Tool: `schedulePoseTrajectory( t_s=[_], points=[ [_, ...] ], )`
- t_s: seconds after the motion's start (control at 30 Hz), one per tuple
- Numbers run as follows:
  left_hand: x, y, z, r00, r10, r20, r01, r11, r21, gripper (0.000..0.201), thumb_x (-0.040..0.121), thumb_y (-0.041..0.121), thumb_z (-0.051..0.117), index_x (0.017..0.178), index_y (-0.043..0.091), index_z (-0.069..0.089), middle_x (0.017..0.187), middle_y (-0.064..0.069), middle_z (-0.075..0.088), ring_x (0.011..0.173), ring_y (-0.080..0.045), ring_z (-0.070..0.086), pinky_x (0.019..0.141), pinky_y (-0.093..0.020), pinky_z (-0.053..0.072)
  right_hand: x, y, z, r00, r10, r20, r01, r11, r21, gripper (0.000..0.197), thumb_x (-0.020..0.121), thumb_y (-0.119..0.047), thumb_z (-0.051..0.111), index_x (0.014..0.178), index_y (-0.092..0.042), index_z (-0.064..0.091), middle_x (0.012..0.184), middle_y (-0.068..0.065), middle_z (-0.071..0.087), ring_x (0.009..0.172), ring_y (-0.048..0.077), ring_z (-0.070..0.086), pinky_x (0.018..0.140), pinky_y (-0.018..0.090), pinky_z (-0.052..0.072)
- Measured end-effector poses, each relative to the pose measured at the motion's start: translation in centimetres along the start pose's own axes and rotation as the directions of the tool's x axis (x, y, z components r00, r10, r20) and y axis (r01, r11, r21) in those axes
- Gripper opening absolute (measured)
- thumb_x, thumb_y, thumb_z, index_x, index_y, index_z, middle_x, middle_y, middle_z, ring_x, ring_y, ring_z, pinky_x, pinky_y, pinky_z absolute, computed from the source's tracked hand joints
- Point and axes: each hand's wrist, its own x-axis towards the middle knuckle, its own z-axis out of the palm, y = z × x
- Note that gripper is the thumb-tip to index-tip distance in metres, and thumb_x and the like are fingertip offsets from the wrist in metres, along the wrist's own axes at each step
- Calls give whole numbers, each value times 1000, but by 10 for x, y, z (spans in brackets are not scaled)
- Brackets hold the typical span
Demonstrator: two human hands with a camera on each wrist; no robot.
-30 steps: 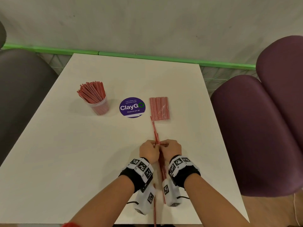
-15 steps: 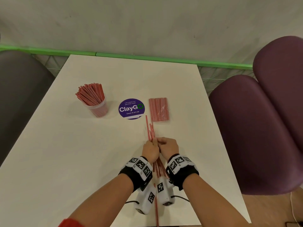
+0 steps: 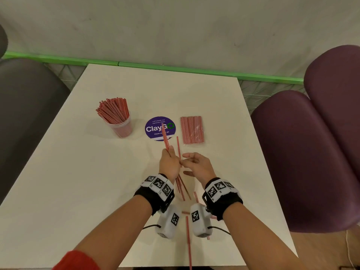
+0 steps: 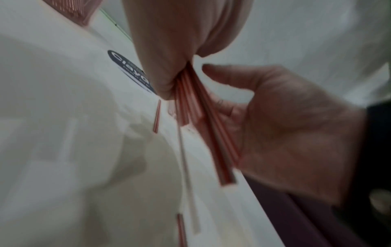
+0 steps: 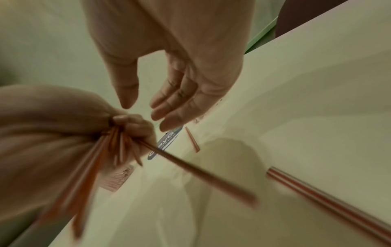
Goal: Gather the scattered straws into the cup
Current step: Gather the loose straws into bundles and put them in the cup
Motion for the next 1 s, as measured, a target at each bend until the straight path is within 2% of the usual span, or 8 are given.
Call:
schedulePoseTrajectory(
  t_s=[0.07,0.17,0.3,0.43,0.63,0.73,0.83,1.0],
  points=[
    [3,9,-5,999,0,-46,-7,988,-154,33,101,37,23,80,16,38,63,-2,41,57,-19,44,56,-30,43,-1,1,1,999,47,-12,-47,999,-2,15,90,-20,60,102,-11,61,89,3,63,79,11,59,74,27,54],
    [8,21,-13,991,18,-135,-54,962,-267,33,102,33,25,76,17,34,60,0,33,50,-12,32,44,-20,36,-2,1,6,984,175,31,-173,983,-68,38,96,-43,44,107,-11,60,95,5,65,84,18,61,73,27,54],
    [13,26,-19,968,92,-234,-157,948,-278,27,102,32,27,81,17,35,63,3,37,47,-11,35,46,-23,36,-7,-6,24,932,321,169,-335,940,62,56,97,-53,26,94,-8,60,77,11,64,61,19,60,59,28,54],
    [11,27,-22,973,125,-192,-177,942,-284,21,102,31,29,85,21,37,67,2,47,38,-1,39,44,-20,38,-8,-13,37,936,311,162,-336,928,161,52,98,-50,28,77,-9,51,58,6,49,31,7,37,28,14,22],
    [4,22,-26,983,153,-102,-168,972,-164,16,102,29,29,108,18,38,81,3,59,40,-4,42,45,-20,42,-7,-19,49,945,278,174,-304,942,142,49,99,-48,27,73,-11,46,44,1,46,28,6,31,28,12,18],
    [3,21,-28,997,73,-16,-75,971,-228,18,102,28,32,107,14,40,66,3,44,45,-6,37,43,-17,38,-9,-16,43,967,238,89,-222,962,-161,56,98,-51,19,76,-12,53,58,4,53,39,11,44,36,17,29],
    [5,15,-33,999,45,30,-38,980,-196,17,101,27,32,102,13,42,65,3,35,50,-9,31,43,-17,34,-10,-5,20,989,150,-9,-126,801,-586,52,97,-51,27,86,-10,58,72,4,60,60,18,55,56,26,44],
    [-2,-7,-40,986,67,150,-67,998,-7,18,101,24,30,107,14,44,68,2,36,53,-11,33,49,-22,35,-19,17,-20,965,224,-134,-221,430,-875,41,75,-43,70,91,-6,63,85,8,68,80,25,67,74,30,55]
  ],
)
